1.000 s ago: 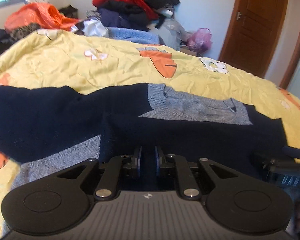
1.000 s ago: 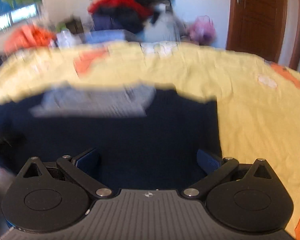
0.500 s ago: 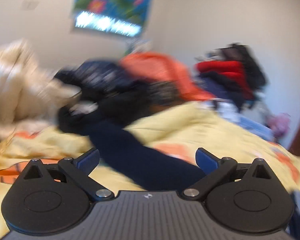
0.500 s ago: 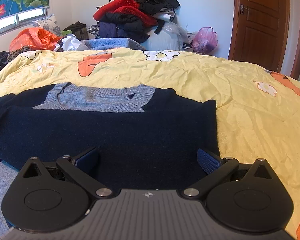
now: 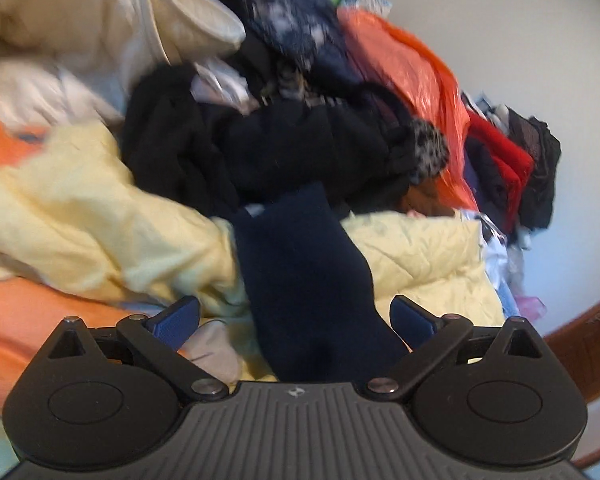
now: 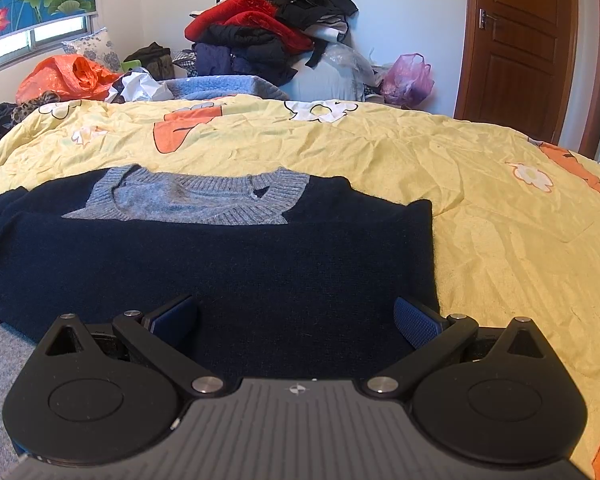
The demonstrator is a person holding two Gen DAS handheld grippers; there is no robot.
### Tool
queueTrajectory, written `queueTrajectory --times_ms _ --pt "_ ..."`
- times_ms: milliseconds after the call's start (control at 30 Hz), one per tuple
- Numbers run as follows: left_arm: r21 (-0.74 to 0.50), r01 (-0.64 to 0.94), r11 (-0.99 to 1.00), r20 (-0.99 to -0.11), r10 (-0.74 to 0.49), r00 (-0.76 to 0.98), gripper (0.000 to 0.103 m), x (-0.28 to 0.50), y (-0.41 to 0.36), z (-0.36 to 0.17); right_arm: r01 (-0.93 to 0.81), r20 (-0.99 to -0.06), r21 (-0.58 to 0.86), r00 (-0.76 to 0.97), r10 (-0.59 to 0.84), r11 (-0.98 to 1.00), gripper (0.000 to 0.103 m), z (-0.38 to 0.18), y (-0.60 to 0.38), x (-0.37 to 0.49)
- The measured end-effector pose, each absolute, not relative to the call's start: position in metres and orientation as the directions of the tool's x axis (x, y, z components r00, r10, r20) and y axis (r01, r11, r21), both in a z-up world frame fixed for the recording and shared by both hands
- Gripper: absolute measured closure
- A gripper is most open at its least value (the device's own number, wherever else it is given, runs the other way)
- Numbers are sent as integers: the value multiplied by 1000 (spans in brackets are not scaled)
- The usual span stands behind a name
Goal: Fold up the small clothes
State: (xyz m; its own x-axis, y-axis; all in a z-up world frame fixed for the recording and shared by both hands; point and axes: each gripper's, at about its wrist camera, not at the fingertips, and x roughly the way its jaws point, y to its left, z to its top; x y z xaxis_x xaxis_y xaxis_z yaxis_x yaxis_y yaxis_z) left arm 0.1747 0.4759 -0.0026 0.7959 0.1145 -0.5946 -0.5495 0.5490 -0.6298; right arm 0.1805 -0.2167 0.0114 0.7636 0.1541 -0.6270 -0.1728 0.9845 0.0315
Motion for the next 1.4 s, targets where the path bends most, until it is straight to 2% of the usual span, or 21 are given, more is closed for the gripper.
queueTrajectory --times_ms 67,100,167,200,233,300,367,567,733,833,900,967,1033,1100,1167,1200,1267,1300,1367,1400 --pt "-650 -528 547 -582 89 808 8 180 479 -6 -172 -626 35 764 155 984 0 11 -217 181" --pt "-648 -531 547 -583 93 807 15 182 480 -7 -171 -626 36 764 156 985 0 12 -217 181" --pt "-624 -547 558 -599 107 793 45 187 480 -9 -171 -625 40 764 158 985 0 11 -218 181" --pt "-606 -557 568 -616 108 780 69 189 480 -10 -170 -625 41 764 158 985 0 11 -218 182" --pt "-593 -561 578 -626 107 772 77 191 479 -12 -169 -625 42 765 158 985 0 11 -218 181" --pt "-566 -564 602 -635 117 763 78 191 475 -12 -168 -625 42 765 157 985 0 11 -218 181" --pt "-545 -567 618 -631 144 763 88 192 472 -8 -168 -625 42 765 157 985 0 11 -218 181" --pt "-457 -598 659 -628 237 741 97 195 456 20 -168 -624 44 765 158 985 0 12 -218 181" --pt "-341 -556 758 -550 319 772 97 201 412 66 -165 -620 54 767 162 985 0 12 -217 180" --pt "-194 -450 872 -467 321 824 97 206 349 97 -164 -618 59 768 165 985 0 12 -217 180" --pt "-69 -310 948 -396 260 881 98 205 285 112 -163 -617 62 769 166 985 0 12 -217 179" --pt "64 -120 991 -360 135 923 97 197 211 115 -162 -616 67 770 169 985 0 12 -218 179" --pt "185 74 980 -392 5 920 97 187 137 100 -162 -615 70 770 170 984 0 12 -218 179" --pt "252 263 931 -515 -101 851 96 182 73 69 -161 -614 74 770 172 984 0 12 -218 179" --pt "286 389 876 -620 -140 772 95 177 29 33 -160 -614 73 771 171 984 0 12 -218 178" --pt "321 416 851 -639 -130 758 95 172 14 20 -160 -614 73 771 171 984 0 12 -218 178" --pt "434 375 819 -572 -71 817 91 152 1 11 -160 -615 70 770 169 985 0 12 -218 178" --pt "436 379 816 -556 -87 827 84 143 2 14 -160 -614 71 770 170 985 0 12 -218 178" --pt "364 394 844 -551 -146 821 57 131 18 26 -161 -613 76 771 173 984 0 12 -219 178" --pt "339 379 861 -533 -157 832 27 124 29 31 -161 -612 78 771 174 984 0 12 -219 178"
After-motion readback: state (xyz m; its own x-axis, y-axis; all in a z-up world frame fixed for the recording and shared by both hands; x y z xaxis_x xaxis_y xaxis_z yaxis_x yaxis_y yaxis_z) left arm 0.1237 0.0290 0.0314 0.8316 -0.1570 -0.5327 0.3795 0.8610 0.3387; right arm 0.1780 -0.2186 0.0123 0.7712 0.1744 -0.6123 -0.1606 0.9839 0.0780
